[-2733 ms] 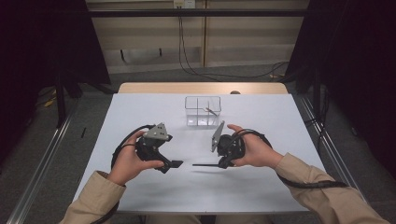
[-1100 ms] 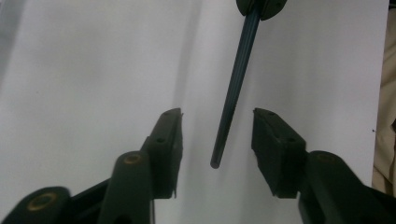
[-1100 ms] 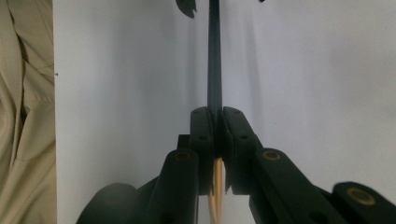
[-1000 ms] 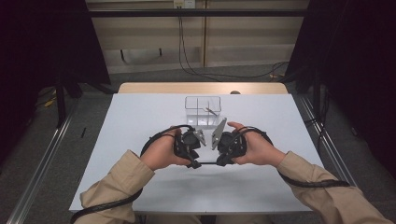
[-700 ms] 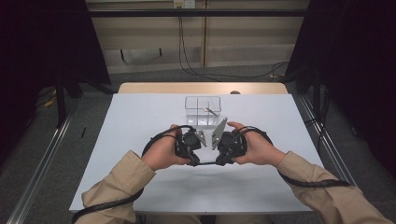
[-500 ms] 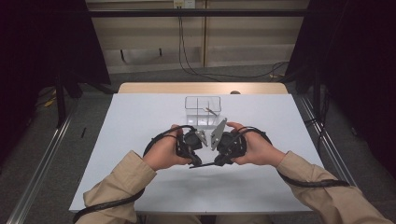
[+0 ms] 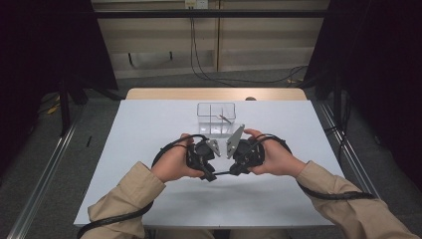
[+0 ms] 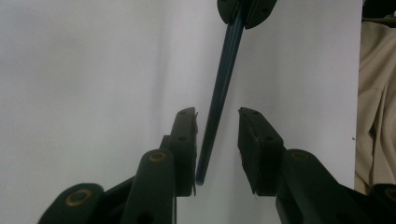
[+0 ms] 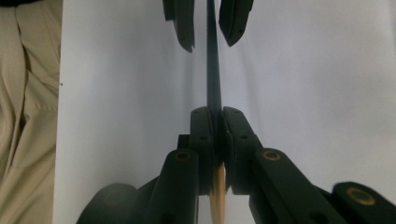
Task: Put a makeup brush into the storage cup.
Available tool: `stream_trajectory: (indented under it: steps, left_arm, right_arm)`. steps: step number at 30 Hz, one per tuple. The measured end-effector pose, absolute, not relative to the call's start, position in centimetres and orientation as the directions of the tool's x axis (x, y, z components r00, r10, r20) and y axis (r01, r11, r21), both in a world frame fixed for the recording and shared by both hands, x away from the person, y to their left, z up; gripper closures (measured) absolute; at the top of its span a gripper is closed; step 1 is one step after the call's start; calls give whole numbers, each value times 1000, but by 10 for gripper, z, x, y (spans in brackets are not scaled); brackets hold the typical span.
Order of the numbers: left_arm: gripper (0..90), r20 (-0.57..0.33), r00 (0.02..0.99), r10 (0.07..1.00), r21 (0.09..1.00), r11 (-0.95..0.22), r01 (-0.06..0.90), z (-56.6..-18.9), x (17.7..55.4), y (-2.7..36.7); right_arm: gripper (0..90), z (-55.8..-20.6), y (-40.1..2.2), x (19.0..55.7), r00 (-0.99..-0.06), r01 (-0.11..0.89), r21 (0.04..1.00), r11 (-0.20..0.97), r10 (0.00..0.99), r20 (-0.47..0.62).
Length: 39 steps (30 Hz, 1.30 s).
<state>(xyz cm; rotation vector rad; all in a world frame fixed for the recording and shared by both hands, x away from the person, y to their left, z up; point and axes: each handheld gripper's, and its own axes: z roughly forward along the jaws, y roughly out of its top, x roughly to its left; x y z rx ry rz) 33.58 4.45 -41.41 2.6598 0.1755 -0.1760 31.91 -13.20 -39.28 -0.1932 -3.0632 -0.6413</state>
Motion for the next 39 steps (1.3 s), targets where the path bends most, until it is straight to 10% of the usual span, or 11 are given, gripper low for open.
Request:
stream_trajectory:
  steps: [12,23,39]
  left_arm:
    - [854,-166,985,52,416,-902,117,-416,332,42]
    - [856,-157,986,63,407,-905,122,-414,332,46]
    - [855,-163,983,88,435,-888,151,-412,335,54]
  right_arm:
    - [804,-393,-132,318,-995,100,420,902,99,23]
    - [329,-395,-137,324,-985,163,514,842,170,33]
    - [170,-400,-150,330,-972,224,606,763,220,83]
